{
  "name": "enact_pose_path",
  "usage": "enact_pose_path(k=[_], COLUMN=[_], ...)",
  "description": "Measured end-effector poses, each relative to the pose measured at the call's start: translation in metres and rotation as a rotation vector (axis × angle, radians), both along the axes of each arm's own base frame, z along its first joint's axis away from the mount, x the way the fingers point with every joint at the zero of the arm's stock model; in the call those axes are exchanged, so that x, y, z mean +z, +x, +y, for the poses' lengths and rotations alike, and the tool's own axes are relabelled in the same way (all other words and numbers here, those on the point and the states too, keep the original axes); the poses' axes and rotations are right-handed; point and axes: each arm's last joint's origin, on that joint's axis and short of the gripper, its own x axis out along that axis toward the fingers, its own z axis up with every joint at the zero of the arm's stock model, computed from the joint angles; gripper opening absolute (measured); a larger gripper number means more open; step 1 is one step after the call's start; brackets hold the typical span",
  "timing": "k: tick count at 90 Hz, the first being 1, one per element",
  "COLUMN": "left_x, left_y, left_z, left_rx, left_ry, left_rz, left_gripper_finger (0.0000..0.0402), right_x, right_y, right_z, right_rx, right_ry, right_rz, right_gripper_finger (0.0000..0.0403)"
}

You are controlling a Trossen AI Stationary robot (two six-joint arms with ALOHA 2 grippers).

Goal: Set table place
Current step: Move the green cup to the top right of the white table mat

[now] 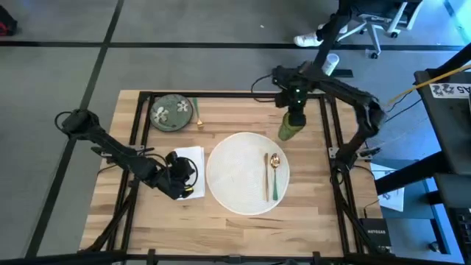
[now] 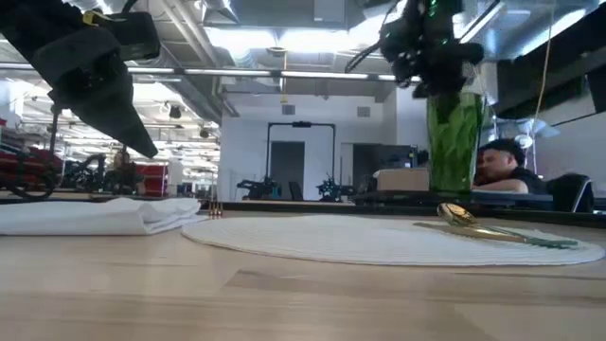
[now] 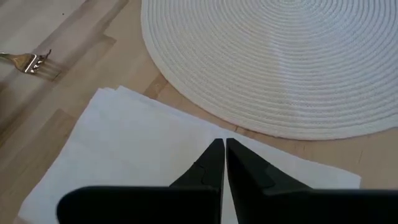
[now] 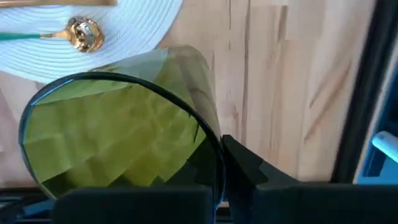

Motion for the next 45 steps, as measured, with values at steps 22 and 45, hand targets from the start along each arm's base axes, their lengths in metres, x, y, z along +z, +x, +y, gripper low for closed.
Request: enact_pose_path(k=[22,45], left_x=[0.0,0.0], left_y=[0.0,0.0], left_z=[0.0,0.0], left_rx=[0.0,-0.002], left_ry=[0.0,0.002], left_rz=[0.0,0.002], left_gripper_finger=[0.0,0.0], right_x=[-0.012,-0.026], right_y=[0.011,0.009], right_z=[-0.008,-0.025], right_rx=[0.04,0.035], right_ry=[-0.005,0.03], right_rz=[-0.022,0.017], right_gripper_finger=[0.0,0.0])
